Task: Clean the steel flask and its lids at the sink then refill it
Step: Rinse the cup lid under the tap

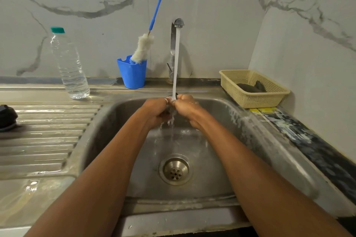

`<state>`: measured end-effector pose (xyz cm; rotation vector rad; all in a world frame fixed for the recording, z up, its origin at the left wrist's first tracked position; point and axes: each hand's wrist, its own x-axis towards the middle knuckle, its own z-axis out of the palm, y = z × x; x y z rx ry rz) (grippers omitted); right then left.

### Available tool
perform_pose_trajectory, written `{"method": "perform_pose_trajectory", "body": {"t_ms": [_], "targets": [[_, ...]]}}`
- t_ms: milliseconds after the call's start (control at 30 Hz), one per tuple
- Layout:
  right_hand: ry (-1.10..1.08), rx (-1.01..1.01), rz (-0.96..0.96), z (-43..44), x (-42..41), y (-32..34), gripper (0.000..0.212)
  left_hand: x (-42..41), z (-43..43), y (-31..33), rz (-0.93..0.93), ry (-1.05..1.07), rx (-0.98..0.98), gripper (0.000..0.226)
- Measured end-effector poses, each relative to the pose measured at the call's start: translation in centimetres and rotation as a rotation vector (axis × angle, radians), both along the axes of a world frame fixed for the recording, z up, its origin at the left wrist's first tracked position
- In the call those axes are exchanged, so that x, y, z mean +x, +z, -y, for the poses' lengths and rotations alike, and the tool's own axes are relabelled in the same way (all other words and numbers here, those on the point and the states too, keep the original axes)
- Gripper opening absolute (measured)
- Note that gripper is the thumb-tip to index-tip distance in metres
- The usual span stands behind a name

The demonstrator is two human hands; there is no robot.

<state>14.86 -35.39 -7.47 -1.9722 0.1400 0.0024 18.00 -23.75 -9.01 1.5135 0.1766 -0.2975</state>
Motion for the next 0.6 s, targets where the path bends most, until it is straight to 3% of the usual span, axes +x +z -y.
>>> {"method": "perform_pose_trajectory", "body": {"t_ms": [233, 433, 533, 600], "targets": [[-0.07, 0.146, -0.02, -0.9, 0.6, -0.2, 0.03, -0.5, 0.9, 0.2, 0.1, -0.037, 0.223, 0.034], [0.192, -0.146, 0.083, -0.7, 0.0, 0.4, 0.032, -0.2, 0.1, 0.2, -0.119, 0.057, 0.107, 0.041], [0.014, 0.055, 0.034, -0.9, 0.3, 0.6, 0.028, 0.5, 0.4, -0.7, 0.061, -0.017, 0.299, 0.061], [-0.112, 0.249, -0.063, -0.9, 0.7, 0.6, 0.02, 0.3, 0.8, -0.9, 0.195, -0.129, 0.434, 0.059]]}}
